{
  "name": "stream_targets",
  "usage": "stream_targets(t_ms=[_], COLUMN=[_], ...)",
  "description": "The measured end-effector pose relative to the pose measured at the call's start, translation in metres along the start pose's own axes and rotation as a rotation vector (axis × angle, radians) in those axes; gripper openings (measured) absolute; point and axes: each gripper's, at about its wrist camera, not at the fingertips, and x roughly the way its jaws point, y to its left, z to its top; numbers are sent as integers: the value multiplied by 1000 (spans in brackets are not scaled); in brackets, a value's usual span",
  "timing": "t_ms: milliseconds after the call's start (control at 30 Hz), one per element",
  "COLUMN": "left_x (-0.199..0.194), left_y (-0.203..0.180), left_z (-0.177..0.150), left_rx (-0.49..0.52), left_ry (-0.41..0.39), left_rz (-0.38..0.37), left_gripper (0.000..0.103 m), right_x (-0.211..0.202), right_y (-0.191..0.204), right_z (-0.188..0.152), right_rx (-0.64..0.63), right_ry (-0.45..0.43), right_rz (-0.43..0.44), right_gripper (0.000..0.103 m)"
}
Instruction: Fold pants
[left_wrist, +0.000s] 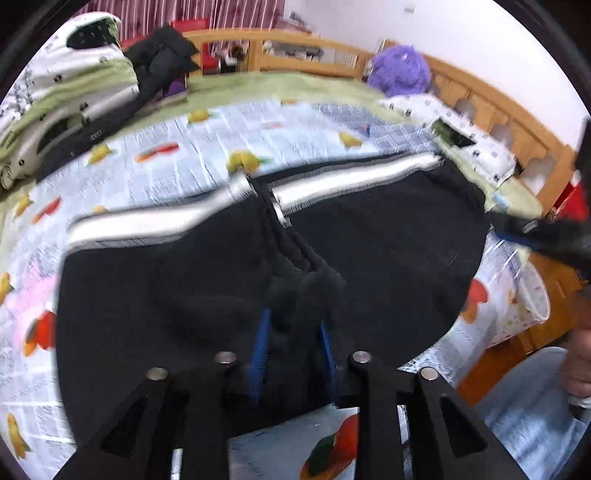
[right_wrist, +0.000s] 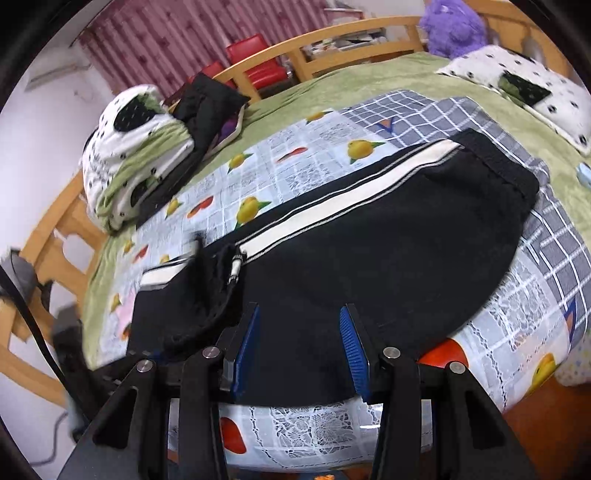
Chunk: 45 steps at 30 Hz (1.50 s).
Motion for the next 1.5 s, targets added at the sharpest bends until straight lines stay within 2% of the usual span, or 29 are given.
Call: stream_targets(t_ms=[33,100,133,267,367,467,533,600,633,667,700,767,833,900,933,1033,1067,1100,1167,1233,1267,1300,1433,1500], left_x=[-18,-38,-53,-67,-65,-64,-64,-65,-67,-69,-68,-67,-65,-66,-67,-65,-64,-63,-65,-66,-67,-66,-60,-59], left_y=[8,27,41,96,140,174,187,202,205,209,209,209,210,209,209,209,209,209,209,210,211,212,216,217], left_z=[1,9,9,18,13,4,1,-1,-3,-5,-5,-4,-3,-2,-2,-2,-2,-2,-2,-2,-2,-2,-4,-4], left_rx=[-4,-20,-35,-144,-258,-353,-399,-447,-464,-483,-491,-487,-474,-466,-466,-468,-469,-470,-474,-478,-482,-486,-497,-492], left_ry=[-45,-139,-187,-244,-233,-219,-212,-208,-208,-207,-206,-206,-205,-210,-212,-195,-188,-184,-186,-194,-196,-195,-174,-173], left_rz=[8,34,53,145,237,288,279,231,210,182,169,175,196,217,220,215,214,213,211,212,214,215,211,215], left_gripper=[54,66,67,68,68,68,68,68,68,68,68,68,68,68,68,68,68,68,68,68,68,68,68,68], right_x=[3,12,15,36,66,100,124,134,137,138,137,129,106,81,77,99,110,111,102,90,88,90,127,152], right_y=[4,16,22,58,81,93,99,106,111,118,127,141,140,121,112,106,109,114,122,124,124,124,125,124], right_z=[0,-1,-1,5,10,9,-1,-14,-20,-27,-35,-44,-40,-30,-30,-45,-55,-59,-62,-54,-45,-39,-4,7], right_rx=[-19,-70,-90,-154,-150,-139,-137,-173,-204,-251,-324,-445,-454,-359,-342,-353,-386,-423,-491,-475,-444,-428,-374,-324], right_ry=[7,25,32,93,167,219,262,293,306,302,269,212,146,97,111,239,285,284,233,185,164,157,203,224], right_rz=[-1,-10,-14,25,35,-2,1,27,29,5,-40,-72,-22,66,64,31,0,-15,-29,17,36,34,-35,-55], right_gripper=[45,45,45,45,46,46,44,28,26,25,19,8,6,6,6,6,7,12,13,27,42,50,51,60])
